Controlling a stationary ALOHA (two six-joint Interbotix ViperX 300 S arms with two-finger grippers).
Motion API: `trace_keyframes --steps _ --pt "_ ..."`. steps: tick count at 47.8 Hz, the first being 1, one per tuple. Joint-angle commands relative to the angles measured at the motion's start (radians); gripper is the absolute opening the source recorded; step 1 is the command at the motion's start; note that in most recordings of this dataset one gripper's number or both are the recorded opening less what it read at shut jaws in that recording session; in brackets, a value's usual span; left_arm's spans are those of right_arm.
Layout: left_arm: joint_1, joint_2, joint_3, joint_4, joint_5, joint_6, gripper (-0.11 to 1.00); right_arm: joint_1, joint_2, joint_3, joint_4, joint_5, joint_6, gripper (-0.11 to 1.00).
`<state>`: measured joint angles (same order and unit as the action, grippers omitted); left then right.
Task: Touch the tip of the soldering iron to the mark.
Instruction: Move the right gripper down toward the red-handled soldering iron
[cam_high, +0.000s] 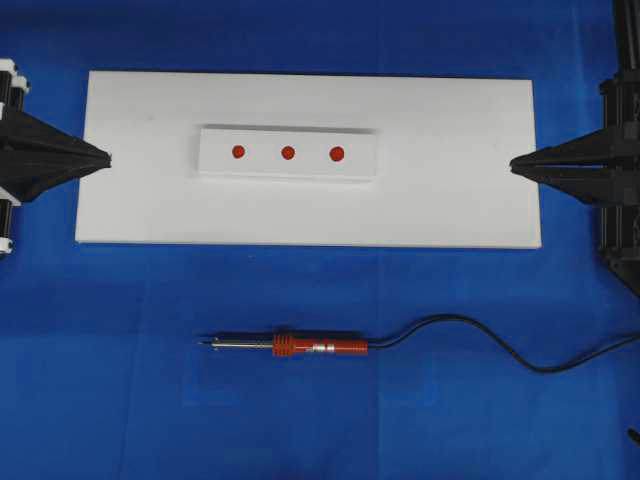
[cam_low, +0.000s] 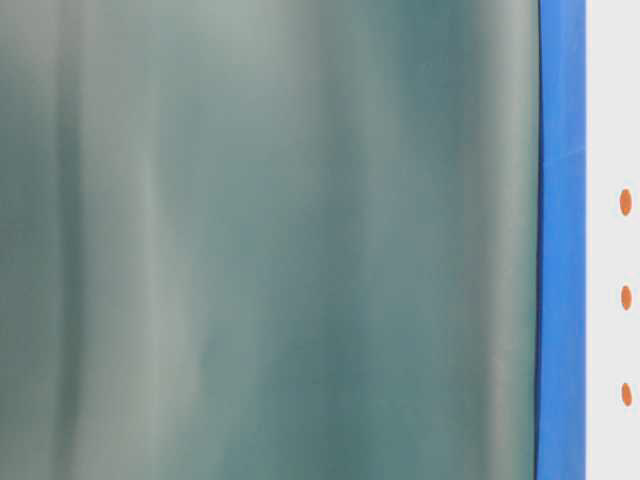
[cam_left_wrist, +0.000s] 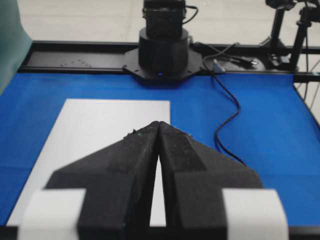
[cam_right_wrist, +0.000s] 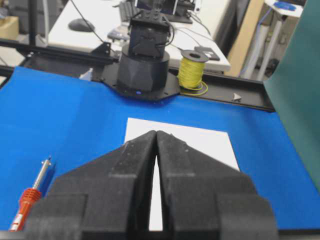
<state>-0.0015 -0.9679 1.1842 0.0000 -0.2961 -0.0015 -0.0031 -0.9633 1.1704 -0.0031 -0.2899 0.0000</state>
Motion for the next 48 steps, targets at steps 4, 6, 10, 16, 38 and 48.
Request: trace_keyframes --steps 4,6,10,16,38,48 --pt "-0.014 0.011 -0.017 0.002 0.0 -0.003 0.0 0.008 0.021 -0.035 0.008 0.029 0.021 -0.03" --pt "-0.012 0.011 -0.018 0.002 0.0 -0.003 0.0 0.006 0.034 -0.051 0.008 0.064 0.037 -0.06" --pt "-0.014 0.011 -0.018 0.002 0.0 -0.003 0.0 0.011 0.06 -0.069 0.008 0.104 0.067 -0.06" --pt "-0.012 0.012 -0.017 0.002 -0.002 -0.002 0.0 0.026 0.112 -0.083 0.006 0.1 0.095 -0.06" --pt "-0.014 0.012 -0.006 0.002 -0.008 -0.003 0.0 0.117 0.523 -0.179 0.015 -0.083 0.19 0.81" --pt "-0.014 0.012 -0.003 0.002 -0.009 -0.003 0.0 0.172 0.761 -0.305 0.074 -0.091 0.198 0.88"
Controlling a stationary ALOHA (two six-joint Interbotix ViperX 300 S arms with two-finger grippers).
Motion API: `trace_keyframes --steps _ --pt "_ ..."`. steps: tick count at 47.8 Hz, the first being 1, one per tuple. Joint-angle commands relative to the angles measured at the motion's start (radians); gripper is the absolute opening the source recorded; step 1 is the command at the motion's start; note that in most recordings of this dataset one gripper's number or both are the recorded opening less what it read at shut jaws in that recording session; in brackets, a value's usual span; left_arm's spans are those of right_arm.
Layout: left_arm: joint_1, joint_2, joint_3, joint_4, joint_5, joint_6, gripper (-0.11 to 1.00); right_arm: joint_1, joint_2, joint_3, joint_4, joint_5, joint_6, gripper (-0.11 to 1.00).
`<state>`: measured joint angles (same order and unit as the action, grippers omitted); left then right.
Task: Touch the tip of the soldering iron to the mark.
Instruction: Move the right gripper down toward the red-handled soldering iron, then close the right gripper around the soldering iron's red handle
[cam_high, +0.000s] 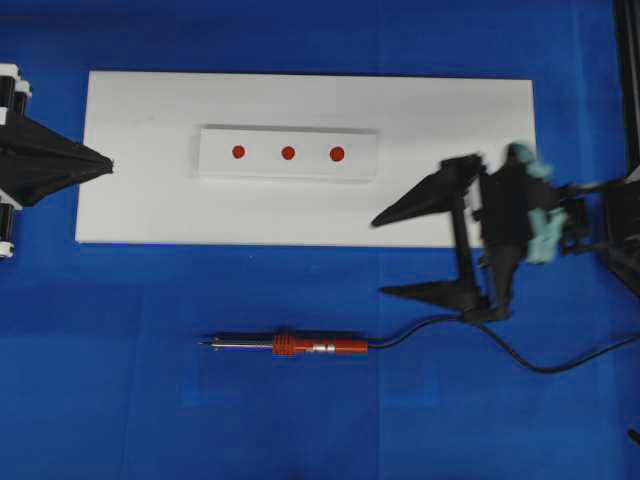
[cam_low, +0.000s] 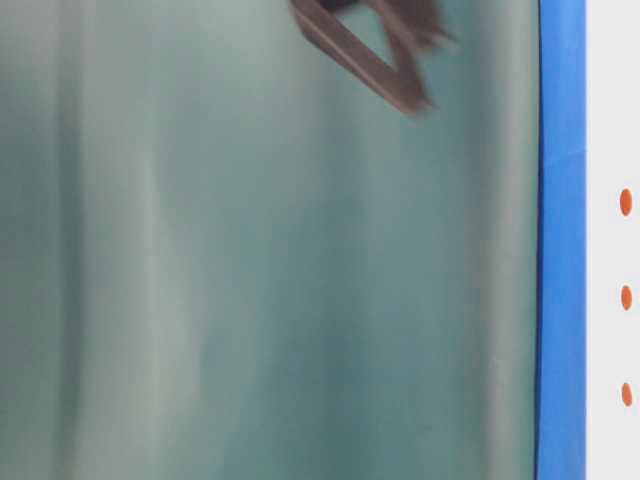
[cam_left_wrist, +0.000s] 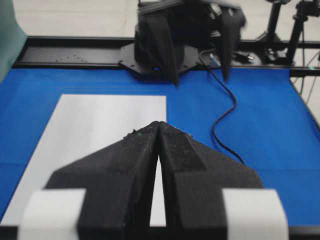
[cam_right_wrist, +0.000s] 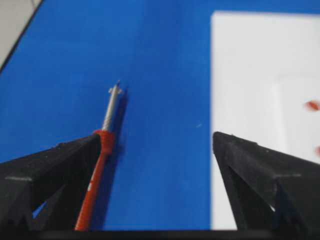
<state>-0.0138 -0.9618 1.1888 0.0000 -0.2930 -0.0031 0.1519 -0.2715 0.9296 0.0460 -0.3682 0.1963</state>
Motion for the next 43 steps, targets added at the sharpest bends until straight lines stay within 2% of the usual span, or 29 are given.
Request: trace_keyframes --steps 1,9,27,33,43 --pt "0.0 0.005 -0.008 0.002 -0.012 -0.002 0.0 0.02 0.089 -0.077 0.029 -0.014 0.002 0.88" --pt "-0.002 0.002 -0.003 0.002 -0.015 0.0 0.0 0.044 0.235 -0.146 0.092 -0.043 0.002 0.89" --pt "0.0 0.002 0.006 0.002 -0.02 0.0 0.0 0.126 0.474 -0.232 0.233 -0.198 0.002 0.89" --pt "0.0 0.002 0.008 0.002 -0.021 0.0 0.0 0.156 0.543 -0.265 0.284 -0.216 0.002 0.89" --pt "-0.002 0.005 0.015 0.002 -0.028 0.002 0.0 0.19 0.612 -0.307 0.324 -0.216 0.002 0.88"
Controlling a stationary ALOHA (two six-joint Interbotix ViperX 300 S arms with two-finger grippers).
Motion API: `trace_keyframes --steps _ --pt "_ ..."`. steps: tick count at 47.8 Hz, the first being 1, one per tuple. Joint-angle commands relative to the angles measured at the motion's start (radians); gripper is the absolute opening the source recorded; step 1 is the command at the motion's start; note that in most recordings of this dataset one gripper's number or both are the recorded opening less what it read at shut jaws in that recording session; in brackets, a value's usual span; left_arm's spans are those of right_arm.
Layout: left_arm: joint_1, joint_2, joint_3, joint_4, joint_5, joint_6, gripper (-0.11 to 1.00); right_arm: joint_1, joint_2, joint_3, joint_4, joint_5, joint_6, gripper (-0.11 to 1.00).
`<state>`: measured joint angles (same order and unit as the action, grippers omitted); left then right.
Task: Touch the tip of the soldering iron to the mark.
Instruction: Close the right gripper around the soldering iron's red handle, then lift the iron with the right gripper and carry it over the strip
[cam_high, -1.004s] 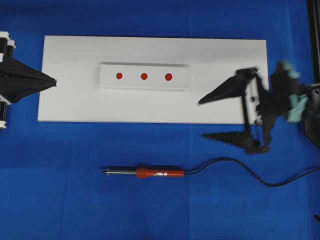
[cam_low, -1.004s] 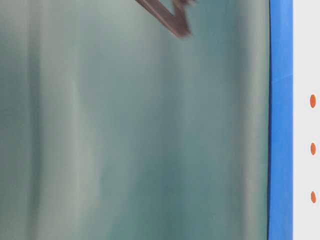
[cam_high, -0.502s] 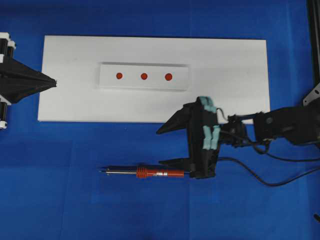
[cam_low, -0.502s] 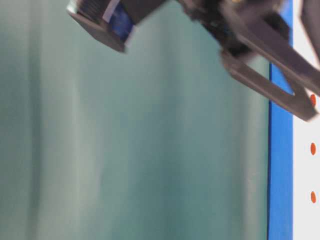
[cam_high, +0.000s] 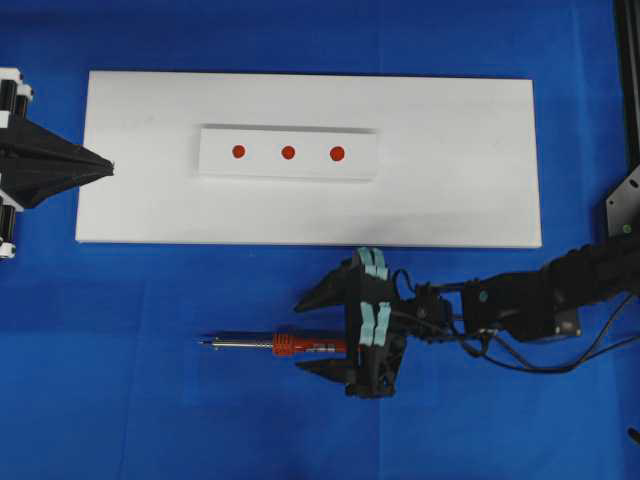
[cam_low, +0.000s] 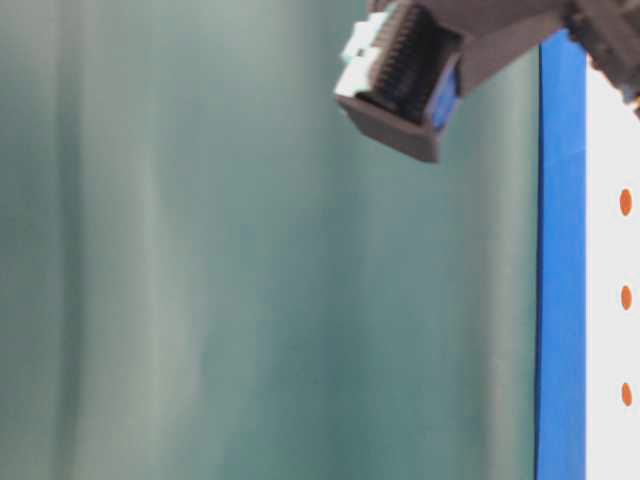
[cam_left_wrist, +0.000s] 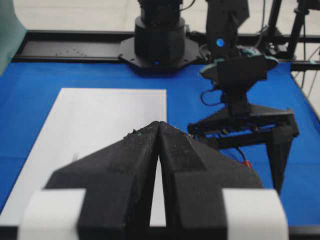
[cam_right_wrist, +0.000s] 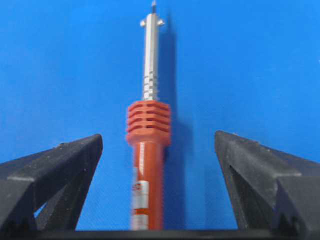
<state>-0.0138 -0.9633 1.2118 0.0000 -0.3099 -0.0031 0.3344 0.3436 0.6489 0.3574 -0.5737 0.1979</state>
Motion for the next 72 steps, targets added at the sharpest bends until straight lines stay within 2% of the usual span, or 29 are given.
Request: trace_keyframes --steps 1,6,9,11,19,23,37,43,48,54,62,72 --pt "-0.002 0.006 -0.006 0.002 -0.011 0.002 0.0 0.009 0.0 -0.026 0.018 -0.011 -0.002 0.88" --pt "-0.002 0.008 -0.005 0.002 -0.009 0.002 0.0 0.012 0.014 -0.028 0.026 -0.009 -0.005 0.86" --pt "0.0 0.008 -0.003 0.002 -0.011 0.002 0.0 0.014 0.021 -0.026 0.026 -0.009 -0.006 0.8" --pt "-0.002 0.008 0.0 0.002 -0.009 0.0 0.0 0.017 0.025 -0.026 0.026 -0.008 -0.006 0.72" --pt "-0.002 0.006 0.002 0.002 -0.011 0.0 0.0 0.017 0.026 -0.018 0.026 0.012 -0.017 0.24" --pt "-0.002 0.005 0.002 0.002 -0.011 0.0 0.0 0.017 0.026 -0.02 0.023 0.012 -0.028 0.07" --pt "0.0 0.003 0.003 0.002 -0.011 0.0 0.0 0.018 0.018 -0.021 0.02 0.017 -0.041 0.06" --pt "-0.002 0.002 0.002 0.002 -0.011 0.0 0.0 0.015 -0.043 -0.018 0.021 0.061 -0.048 0.06" --pt "-0.002 0.0 0.0 0.003 -0.015 0.0 0.0 0.009 -0.133 -0.011 0.021 0.135 -0.077 0.06" --pt "-0.002 0.0 0.0 0.002 -0.023 0.0 0.0 -0.005 -0.253 -0.011 0.02 0.261 -0.129 0.06" --pt "-0.002 0.0 0.0 0.002 -0.025 -0.002 0.0 -0.038 -0.407 -0.017 0.02 0.44 -0.166 0.06" --pt "-0.002 -0.002 0.002 0.002 -0.026 -0.003 0.0 -0.058 -0.512 -0.029 -0.003 0.537 -0.183 0.06"
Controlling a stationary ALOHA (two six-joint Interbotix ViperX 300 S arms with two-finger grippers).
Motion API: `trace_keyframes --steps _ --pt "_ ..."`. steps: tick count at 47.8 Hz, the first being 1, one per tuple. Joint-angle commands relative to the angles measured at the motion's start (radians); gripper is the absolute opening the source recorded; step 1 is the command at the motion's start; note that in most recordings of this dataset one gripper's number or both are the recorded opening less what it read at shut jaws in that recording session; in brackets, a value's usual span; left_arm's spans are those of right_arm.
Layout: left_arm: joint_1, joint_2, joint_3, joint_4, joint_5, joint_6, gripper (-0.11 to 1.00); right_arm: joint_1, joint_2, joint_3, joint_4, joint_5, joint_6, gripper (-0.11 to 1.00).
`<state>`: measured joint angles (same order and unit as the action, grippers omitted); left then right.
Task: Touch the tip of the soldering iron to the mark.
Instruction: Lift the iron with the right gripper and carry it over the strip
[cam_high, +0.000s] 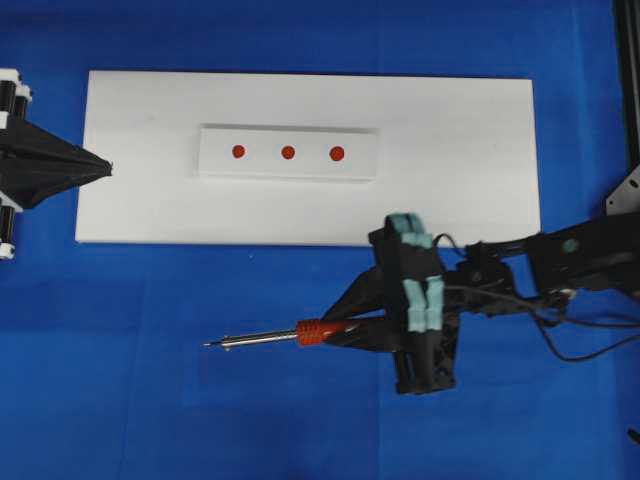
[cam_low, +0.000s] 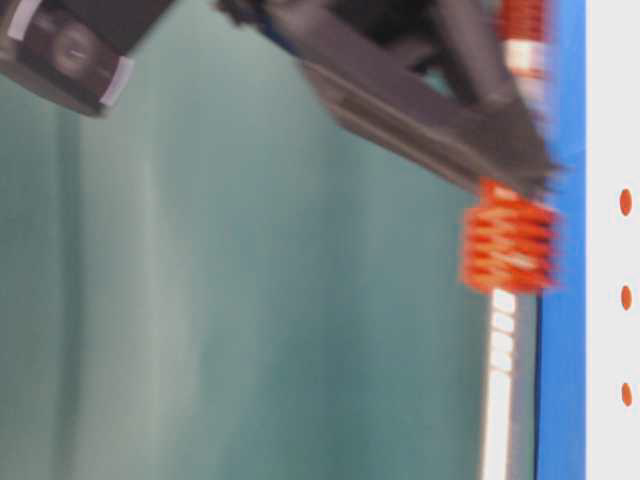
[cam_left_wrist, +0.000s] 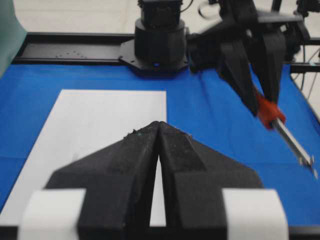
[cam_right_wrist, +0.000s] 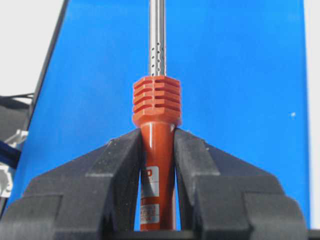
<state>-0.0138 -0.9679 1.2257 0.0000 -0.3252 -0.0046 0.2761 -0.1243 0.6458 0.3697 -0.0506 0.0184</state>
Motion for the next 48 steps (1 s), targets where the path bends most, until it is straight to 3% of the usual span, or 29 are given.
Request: trace_keyframes --steps 1,13,34,48 --pt "-0.002 0.002 -0.012 0.002 -0.009 -0.002 0.0 -0.002 -0.044 -0.028 -0.02 0.015 -0.003 0.06" --pt "-0.002 0.002 -0.012 0.002 -0.011 -0.002 0.0 -0.061 -0.034 -0.041 -0.075 0.063 -0.02 0.06" --pt "-0.008 0.002 -0.012 0.002 -0.005 -0.002 0.0 -0.345 -0.034 -0.083 -0.273 0.227 -0.123 0.06" --pt "-0.008 0.002 -0.012 0.002 -0.005 0.0 0.0 -0.466 -0.021 -0.129 -0.324 0.284 -0.175 0.06"
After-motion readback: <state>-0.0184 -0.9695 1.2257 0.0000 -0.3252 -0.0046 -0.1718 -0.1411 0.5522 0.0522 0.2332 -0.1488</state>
